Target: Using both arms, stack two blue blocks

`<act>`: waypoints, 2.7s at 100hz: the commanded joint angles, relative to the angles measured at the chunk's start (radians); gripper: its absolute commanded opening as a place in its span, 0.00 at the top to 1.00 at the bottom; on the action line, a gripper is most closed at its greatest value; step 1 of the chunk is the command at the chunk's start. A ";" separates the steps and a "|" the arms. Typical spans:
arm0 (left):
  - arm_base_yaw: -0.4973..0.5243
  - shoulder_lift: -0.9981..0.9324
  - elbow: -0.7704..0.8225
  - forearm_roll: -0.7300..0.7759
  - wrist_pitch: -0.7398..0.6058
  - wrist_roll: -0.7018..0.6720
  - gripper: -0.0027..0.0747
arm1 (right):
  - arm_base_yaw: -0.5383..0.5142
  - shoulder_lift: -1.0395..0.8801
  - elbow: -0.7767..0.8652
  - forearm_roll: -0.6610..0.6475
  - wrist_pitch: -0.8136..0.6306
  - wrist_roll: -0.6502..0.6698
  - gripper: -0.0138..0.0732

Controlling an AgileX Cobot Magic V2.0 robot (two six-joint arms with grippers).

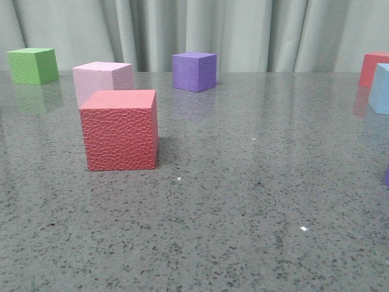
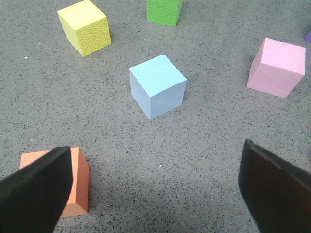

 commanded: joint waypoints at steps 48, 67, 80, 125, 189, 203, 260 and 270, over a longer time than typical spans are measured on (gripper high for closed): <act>0.001 0.007 -0.033 0.000 -0.067 -0.001 0.11 | -0.007 0.492 -0.303 -0.193 -0.112 0.175 0.17; 0.001 0.007 -0.033 0.000 -0.067 -0.001 0.11 | -0.008 0.635 -0.403 -0.210 -0.108 0.182 0.17; 0.001 0.007 -0.033 0.000 -0.067 -0.001 0.11 | -0.016 0.717 -0.466 -0.214 -0.085 0.185 0.17; 0.001 0.007 -0.033 0.000 -0.067 -0.001 0.11 | -0.083 0.897 -0.572 -0.216 -0.055 0.189 0.17; 0.001 0.007 -0.033 0.000 -0.067 -0.001 0.11 | -0.086 1.027 -0.572 -0.204 -0.100 0.189 0.17; 0.001 0.007 -0.033 0.000 -0.067 -0.001 0.11 | -0.086 1.052 -0.572 -0.204 -0.110 0.189 0.17; 0.001 0.007 -0.033 0.000 -0.067 -0.001 0.11 | -0.086 1.109 -0.572 -0.202 -0.098 0.189 0.33; 0.001 0.007 -0.033 0.000 -0.067 -0.001 0.11 | -0.086 1.109 -0.572 -0.201 -0.096 0.189 0.46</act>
